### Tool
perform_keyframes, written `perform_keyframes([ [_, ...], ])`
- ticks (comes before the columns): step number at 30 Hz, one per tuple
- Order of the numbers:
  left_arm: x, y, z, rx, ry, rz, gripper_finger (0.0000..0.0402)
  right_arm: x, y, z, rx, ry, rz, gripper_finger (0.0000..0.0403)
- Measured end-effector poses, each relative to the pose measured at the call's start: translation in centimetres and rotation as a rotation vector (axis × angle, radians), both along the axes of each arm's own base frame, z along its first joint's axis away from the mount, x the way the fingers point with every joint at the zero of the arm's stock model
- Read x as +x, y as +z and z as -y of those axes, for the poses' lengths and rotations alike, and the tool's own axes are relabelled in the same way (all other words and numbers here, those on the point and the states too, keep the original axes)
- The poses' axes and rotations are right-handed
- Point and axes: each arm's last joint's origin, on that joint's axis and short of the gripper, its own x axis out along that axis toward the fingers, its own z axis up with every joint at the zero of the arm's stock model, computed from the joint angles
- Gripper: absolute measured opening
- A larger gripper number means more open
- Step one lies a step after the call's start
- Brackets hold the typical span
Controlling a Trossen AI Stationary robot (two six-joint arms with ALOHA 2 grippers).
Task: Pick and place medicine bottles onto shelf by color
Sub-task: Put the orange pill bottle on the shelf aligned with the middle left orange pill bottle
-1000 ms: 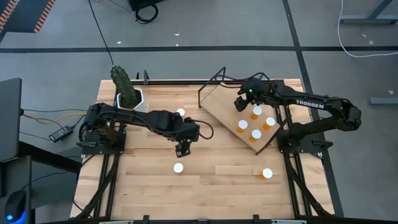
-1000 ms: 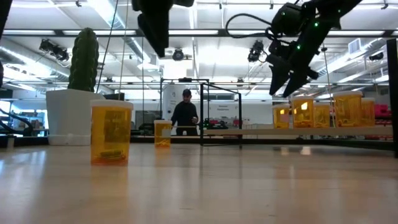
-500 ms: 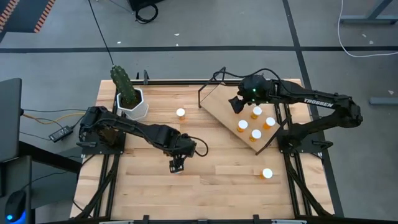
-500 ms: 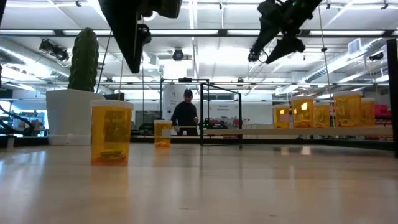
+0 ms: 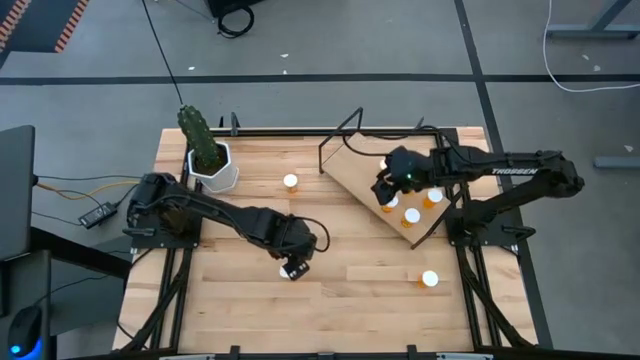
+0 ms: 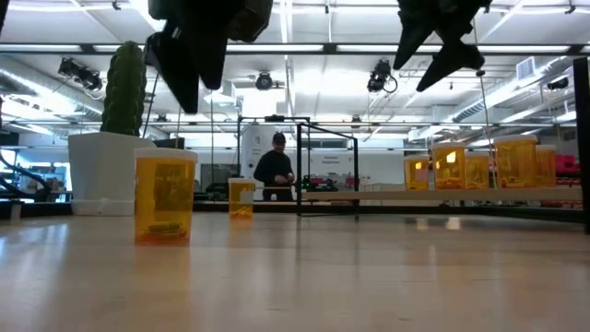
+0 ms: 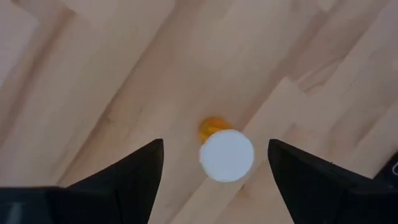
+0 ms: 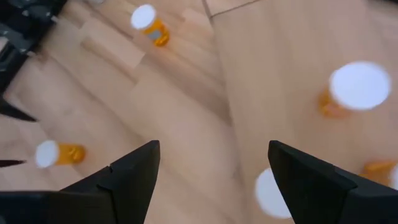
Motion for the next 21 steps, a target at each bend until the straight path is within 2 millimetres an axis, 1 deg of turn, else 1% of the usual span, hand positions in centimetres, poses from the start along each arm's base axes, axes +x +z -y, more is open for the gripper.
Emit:
perform_keyframes([
  [3,-0.7,-1.4,0.4,-0.014,-0.012,-0.060,0.0293,0.1,0.0,-1.1,0.018,-0.007,0.014,0.0308],
  [7,-1.4,-2.7,0.8,-0.047,0.034,-0.120,0.0293,0.0,0.0,-2.2,0.006,0.013,0.016,0.0308],
  [13,-1.0,-2.8,2.2,-0.102,0.075,-0.038,0.0293,0.0,0.0,-3.3,-0.004,0.087,0.011,0.0308],
  [17,-0.6,-2.7,2.6,-0.134,0.115,0.010,0.0293,0.0,0.0,-4.2,0.002,0.165,0.002,0.0308],
  [21,-0.2,-3.6,2.6,-0.120,0.149,-0.009,0.0293,-0.2,0.0,-5.1,-0.007,0.218,-0.003,0.0308],
])
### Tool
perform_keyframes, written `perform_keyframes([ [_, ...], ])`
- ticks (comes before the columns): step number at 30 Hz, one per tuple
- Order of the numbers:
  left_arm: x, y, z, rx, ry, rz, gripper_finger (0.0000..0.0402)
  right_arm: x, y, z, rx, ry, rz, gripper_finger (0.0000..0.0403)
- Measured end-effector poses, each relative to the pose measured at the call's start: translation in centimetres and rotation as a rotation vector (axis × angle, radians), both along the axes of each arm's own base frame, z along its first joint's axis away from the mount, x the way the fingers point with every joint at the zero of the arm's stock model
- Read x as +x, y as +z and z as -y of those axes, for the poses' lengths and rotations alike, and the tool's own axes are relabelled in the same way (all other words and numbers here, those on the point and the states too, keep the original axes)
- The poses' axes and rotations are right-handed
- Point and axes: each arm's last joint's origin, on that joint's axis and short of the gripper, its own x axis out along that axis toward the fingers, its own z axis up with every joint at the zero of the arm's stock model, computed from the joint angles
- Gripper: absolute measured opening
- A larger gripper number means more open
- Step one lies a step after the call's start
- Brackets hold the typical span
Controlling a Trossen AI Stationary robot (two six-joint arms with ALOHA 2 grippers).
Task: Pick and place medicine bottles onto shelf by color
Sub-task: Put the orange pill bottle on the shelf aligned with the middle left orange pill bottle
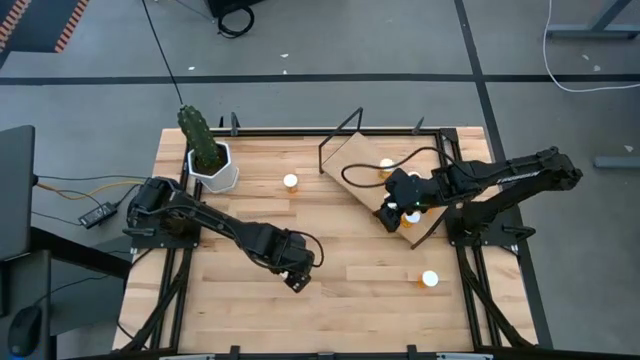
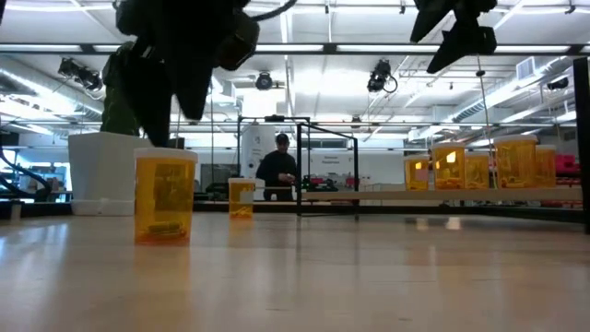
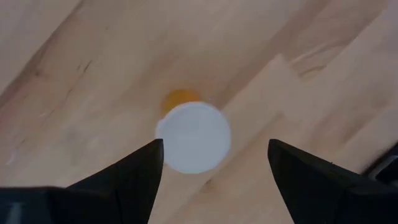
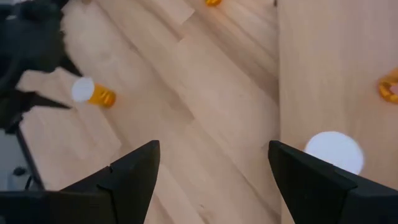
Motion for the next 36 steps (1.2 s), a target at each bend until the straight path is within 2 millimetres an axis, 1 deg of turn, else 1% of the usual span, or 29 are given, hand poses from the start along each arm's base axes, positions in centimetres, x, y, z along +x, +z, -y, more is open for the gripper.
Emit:
perform_keyframes([
  [6,0.4,-1.0,0.0,0.000,0.036,-0.027,0.0293,-0.2,0.0,-1.2,-0.016,0.066,-0.008,0.0308],
  [10,0.5,-1.0,0.1,0.001,0.038,-0.029,0.0293,-0.4,-0.1,-1.5,-0.026,0.088,-0.021,0.0308],
  [15,0.6,-1.1,-0.4,-0.008,0.049,-0.042,0.0293,-0.5,-0.1,-1.5,-0.035,0.097,-0.029,0.0308],
  [22,1.0,0.0,-0.4,0.000,0.028,-0.027,0.0293,-0.5,-0.1,-1.5,-0.049,0.091,-0.027,0.0308],
  [31,0.5,-0.1,-0.2,0.043,-0.004,-0.067,0.0293,-0.5,-0.1,-1.4,-0.059,0.076,-0.024,0.0307],
  [36,1.1,-0.8,0.4,0.032,-0.017,-0.039,0.0293,-0.5,-0.1,-1.4,-0.060,0.072,-0.023,0.0307],
])
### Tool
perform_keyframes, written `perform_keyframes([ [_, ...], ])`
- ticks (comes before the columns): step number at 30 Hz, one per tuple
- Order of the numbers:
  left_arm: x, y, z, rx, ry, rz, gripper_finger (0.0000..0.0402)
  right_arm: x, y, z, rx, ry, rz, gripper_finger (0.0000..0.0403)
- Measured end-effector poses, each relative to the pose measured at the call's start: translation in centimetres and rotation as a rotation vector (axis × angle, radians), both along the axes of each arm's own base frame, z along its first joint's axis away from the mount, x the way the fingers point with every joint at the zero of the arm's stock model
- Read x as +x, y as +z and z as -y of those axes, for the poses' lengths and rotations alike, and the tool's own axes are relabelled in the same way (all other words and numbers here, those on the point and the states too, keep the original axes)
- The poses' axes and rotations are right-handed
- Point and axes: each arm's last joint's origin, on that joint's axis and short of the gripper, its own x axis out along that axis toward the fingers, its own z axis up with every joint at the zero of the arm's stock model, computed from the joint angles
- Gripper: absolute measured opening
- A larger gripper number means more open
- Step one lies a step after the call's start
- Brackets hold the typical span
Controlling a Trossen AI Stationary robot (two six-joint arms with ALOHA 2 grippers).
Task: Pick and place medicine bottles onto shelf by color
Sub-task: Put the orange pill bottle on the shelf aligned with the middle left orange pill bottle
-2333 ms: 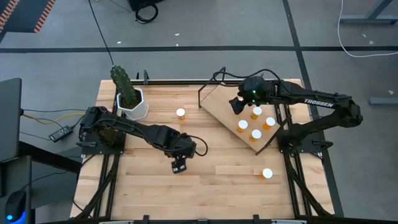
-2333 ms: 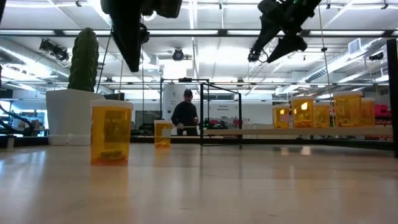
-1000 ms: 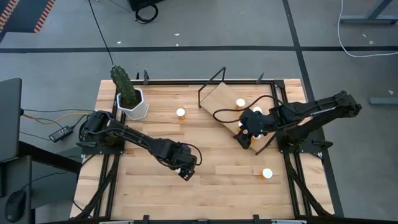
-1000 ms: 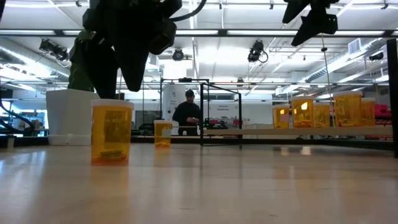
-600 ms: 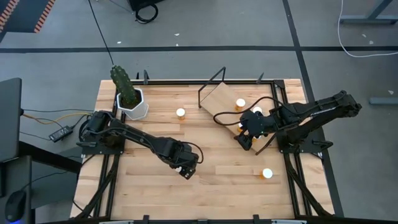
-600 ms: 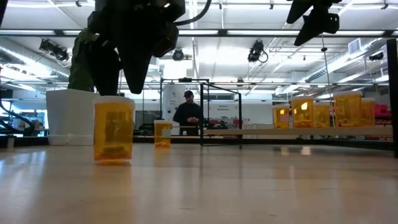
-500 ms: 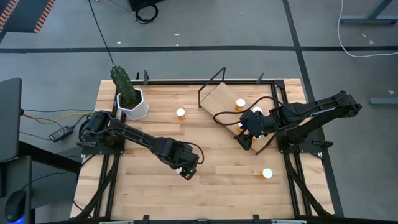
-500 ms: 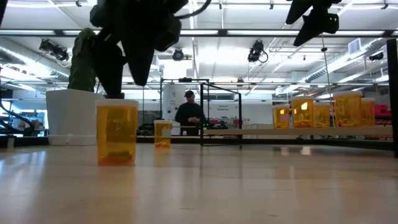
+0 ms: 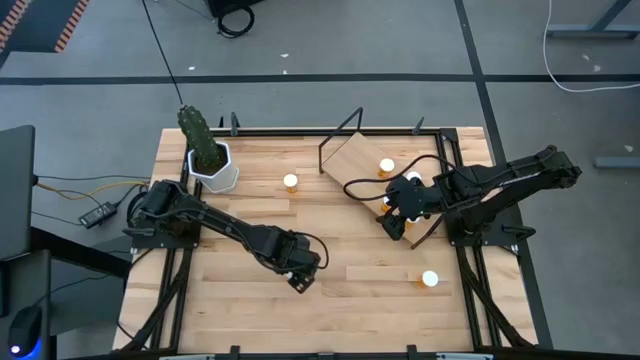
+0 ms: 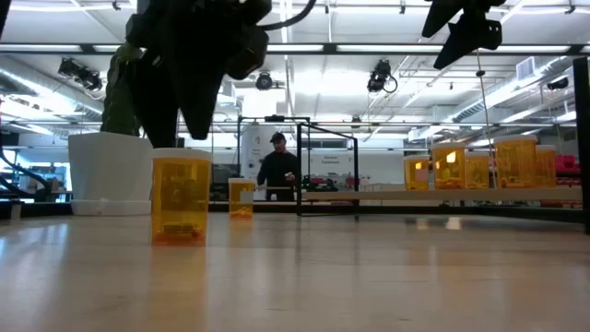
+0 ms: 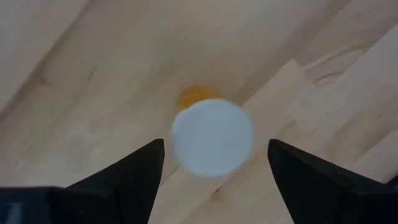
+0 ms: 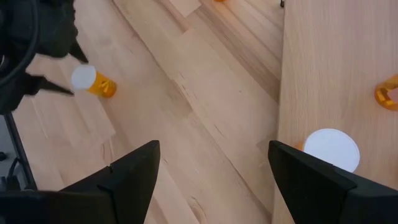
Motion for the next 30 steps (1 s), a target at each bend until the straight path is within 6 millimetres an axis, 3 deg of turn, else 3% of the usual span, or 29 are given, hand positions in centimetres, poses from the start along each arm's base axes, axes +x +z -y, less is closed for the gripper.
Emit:
perform_keyframes([
  [10,0.5,-2.1,1.4,-0.004,-0.026,-0.026,0.0293,0.0,0.0,0.0,0.010,-0.014,0.002,0.0307],
  [21,0.8,-2.0,0.8,0.018,-0.022,-0.005,0.0315,0.0,0.0,0.0,0.012,-0.016,0.002,0.0307],
  [30,1.5,-1.9,0.6,0.012,-0.038,0.050,0.0299,0.0,0.0,0.0,0.012,-0.016,0.002,0.0307],
])
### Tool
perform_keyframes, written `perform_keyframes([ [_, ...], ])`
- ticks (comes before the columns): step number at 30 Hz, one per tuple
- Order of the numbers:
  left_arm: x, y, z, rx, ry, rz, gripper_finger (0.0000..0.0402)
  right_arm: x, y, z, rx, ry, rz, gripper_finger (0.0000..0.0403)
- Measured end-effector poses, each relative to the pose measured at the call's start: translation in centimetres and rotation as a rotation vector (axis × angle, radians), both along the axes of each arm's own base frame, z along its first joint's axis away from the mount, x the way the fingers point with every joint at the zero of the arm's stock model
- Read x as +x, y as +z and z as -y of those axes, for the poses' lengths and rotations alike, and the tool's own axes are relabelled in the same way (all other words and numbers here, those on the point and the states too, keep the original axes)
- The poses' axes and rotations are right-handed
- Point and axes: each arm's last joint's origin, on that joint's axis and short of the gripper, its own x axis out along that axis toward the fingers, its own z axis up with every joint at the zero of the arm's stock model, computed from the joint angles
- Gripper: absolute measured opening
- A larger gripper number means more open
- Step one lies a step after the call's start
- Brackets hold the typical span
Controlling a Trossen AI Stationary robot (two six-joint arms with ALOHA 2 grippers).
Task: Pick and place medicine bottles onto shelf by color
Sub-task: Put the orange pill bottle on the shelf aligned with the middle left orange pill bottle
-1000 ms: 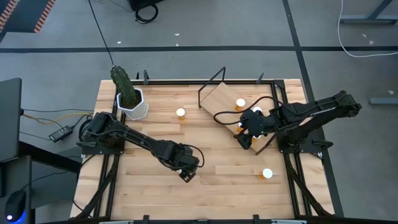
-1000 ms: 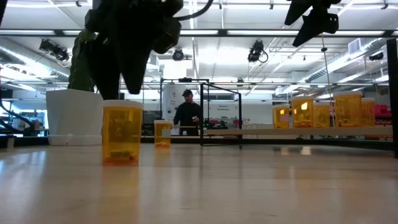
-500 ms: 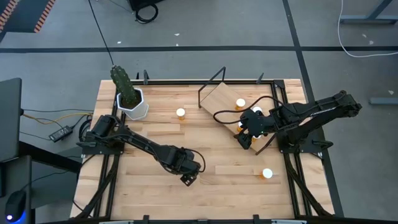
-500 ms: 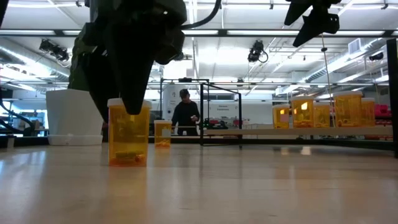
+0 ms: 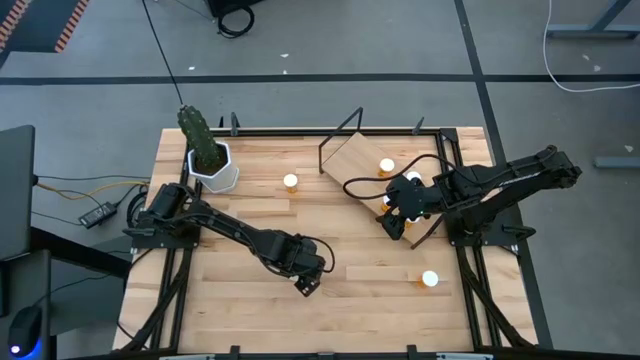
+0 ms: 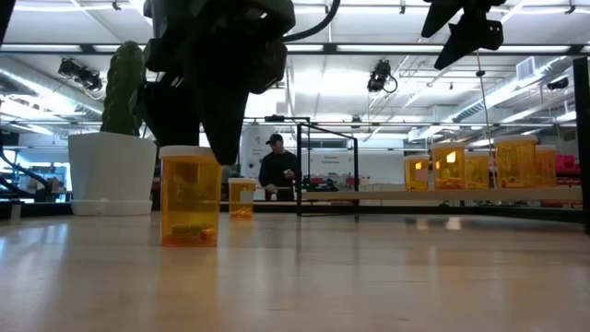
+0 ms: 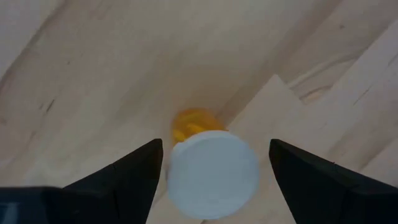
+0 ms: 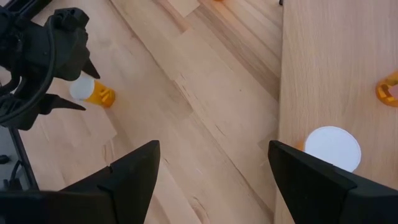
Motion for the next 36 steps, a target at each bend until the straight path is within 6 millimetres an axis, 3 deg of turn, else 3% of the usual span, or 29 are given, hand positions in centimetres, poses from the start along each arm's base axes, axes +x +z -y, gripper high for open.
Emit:
perform_keyframes([
  [11,-0.01,0.02,0.13,-0.039,-0.010,-0.010,0.0256,0.00,0.00,0.00,0.004,-0.006,0.001,0.0307],
  [26,-0.14,0.03,0.27,-0.052,-0.086,-0.019,0.0270,0.00,0.00,0.00,0.011,-0.015,0.003,0.0307],
  [36,-0.26,-0.01,0.08,-0.016,-0.115,-0.027,0.0230,0.00,0.00,0.01,0.027,-0.035,0.006,0.0307],
])
